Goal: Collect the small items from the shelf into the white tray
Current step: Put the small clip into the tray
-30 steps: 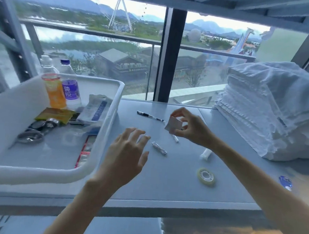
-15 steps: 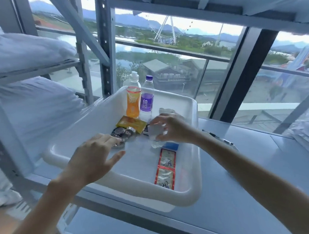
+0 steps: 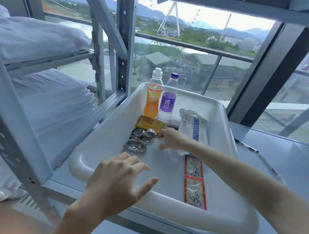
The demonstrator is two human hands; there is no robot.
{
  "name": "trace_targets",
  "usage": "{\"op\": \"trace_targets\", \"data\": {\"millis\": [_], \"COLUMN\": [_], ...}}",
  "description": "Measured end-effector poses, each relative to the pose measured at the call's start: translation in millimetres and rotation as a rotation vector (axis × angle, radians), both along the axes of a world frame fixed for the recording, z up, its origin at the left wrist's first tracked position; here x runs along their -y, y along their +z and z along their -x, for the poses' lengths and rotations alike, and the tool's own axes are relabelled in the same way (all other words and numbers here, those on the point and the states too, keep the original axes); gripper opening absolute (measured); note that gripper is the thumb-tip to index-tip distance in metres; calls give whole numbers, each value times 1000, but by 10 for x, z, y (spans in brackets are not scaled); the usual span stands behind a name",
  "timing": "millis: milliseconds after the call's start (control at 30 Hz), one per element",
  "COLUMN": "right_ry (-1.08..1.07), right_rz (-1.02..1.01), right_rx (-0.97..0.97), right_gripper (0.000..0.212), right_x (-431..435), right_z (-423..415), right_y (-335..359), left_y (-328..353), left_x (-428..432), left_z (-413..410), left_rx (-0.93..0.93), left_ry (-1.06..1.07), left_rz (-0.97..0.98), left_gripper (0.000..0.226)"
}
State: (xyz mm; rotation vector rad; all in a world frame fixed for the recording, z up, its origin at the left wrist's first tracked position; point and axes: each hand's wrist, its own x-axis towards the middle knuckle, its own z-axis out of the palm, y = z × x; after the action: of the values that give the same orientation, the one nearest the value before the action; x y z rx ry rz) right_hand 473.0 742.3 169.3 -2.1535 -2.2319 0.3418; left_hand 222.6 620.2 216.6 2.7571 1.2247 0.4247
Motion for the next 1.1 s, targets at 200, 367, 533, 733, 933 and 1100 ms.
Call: {"op": "trace_targets", "data": {"millis": [200,367,533,733,933,1100], "right_ry": [-95,-124,-149,-157,28,-11], "right_rz": [-43,-111,-217,-168,-221,-359], "right_rx": [47,188,194,-14,-78,-140], "right_gripper": [30,26,42,42,25,21], "right_x": [-99,-110,-119,-119,210,1042], "right_z": [-13,-70,-18,-20,-125,-502], "right_y": [-129,-168,-232,-138,383,701], "left_y": [-60,-103,-98,-68,22,51], "left_x": [-43,-65,-64,-70,-58,150], "left_z": [18,29,15,33,-85,-630], "left_rx": [-1,5,9,16,28,33], "left_ry": [-21,-35,-41,-56,-112,-294], "left_rz": [10,0,4,-1,0,-15], "left_gripper": [84,87,85,87,86,87]}}
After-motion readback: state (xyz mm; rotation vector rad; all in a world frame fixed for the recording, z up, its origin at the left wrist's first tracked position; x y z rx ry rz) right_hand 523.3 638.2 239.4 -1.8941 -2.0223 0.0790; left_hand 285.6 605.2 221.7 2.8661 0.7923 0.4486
